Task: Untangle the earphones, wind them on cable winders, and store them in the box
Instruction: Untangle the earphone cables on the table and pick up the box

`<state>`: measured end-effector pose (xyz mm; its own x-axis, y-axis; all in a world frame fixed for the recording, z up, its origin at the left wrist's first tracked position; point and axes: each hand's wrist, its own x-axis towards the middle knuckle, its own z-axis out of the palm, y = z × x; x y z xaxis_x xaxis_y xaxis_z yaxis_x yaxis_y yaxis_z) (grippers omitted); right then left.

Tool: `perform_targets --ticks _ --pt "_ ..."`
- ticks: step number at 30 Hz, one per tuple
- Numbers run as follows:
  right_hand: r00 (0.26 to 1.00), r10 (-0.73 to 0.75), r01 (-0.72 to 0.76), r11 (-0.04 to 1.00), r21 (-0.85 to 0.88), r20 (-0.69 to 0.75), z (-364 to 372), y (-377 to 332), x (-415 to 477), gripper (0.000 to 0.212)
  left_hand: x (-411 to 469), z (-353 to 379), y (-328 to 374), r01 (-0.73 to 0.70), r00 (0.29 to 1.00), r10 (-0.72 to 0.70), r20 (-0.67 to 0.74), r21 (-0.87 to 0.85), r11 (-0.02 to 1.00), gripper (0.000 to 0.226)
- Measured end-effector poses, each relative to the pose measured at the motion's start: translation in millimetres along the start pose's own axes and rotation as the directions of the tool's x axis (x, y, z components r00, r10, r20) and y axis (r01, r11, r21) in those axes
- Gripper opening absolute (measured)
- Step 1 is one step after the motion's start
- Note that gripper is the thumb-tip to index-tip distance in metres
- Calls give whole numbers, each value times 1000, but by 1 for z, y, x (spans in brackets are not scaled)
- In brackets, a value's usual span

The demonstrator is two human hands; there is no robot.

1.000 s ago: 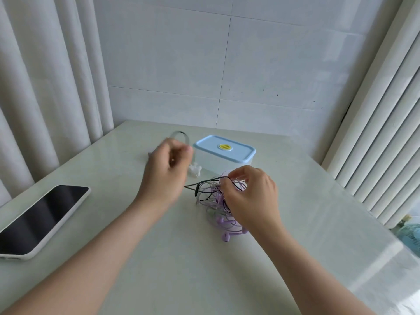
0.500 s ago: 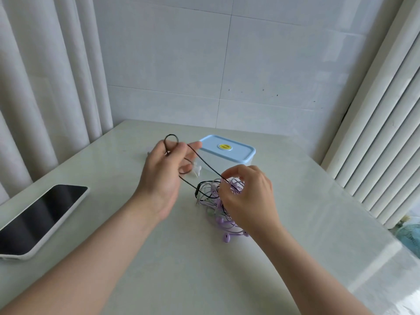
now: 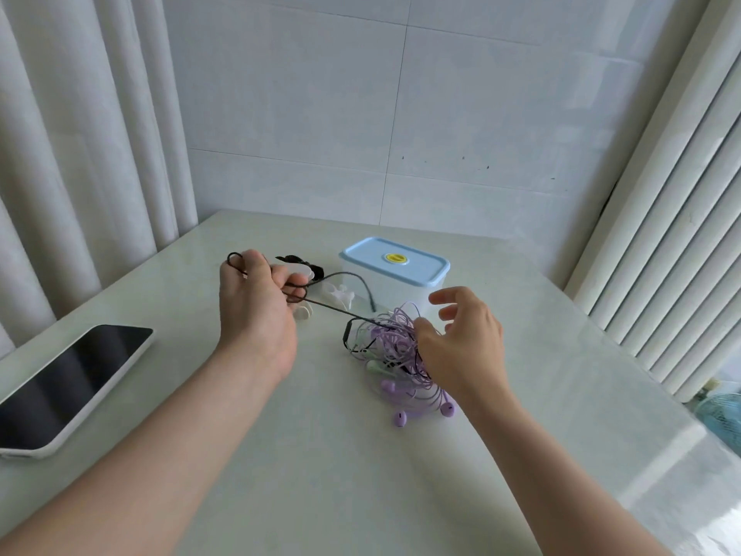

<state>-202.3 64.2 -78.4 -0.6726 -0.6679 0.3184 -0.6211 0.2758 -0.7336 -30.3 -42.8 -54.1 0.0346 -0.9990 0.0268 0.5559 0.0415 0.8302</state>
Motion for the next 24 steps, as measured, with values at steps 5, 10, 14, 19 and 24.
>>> perform_targets --ticks 5,10,14,19,24 --pt "999 -38 36 997 62 35 0 0 4 22 -7 -5 -2 -393 919 334 209 449 803 9" --pt "982 -135 131 991 40 130 3 -7 -1 30 -22 -8 -4 -737 598 575 558 665 122 28" --pt "970 -116 99 991 86 215 -2 -12 -6 19 -20 -14 -9 -602 645 465 606 778 -181 18" --pt "976 -81 57 991 123 200 -3 -13 -8 27 -23 -16 -18 -425 818 148 556 757 -496 44" --pt "986 22 -52 983 179 167 -4 -16 -7 19 -27 -10 -21 -606 746 130 653 746 -276 42"
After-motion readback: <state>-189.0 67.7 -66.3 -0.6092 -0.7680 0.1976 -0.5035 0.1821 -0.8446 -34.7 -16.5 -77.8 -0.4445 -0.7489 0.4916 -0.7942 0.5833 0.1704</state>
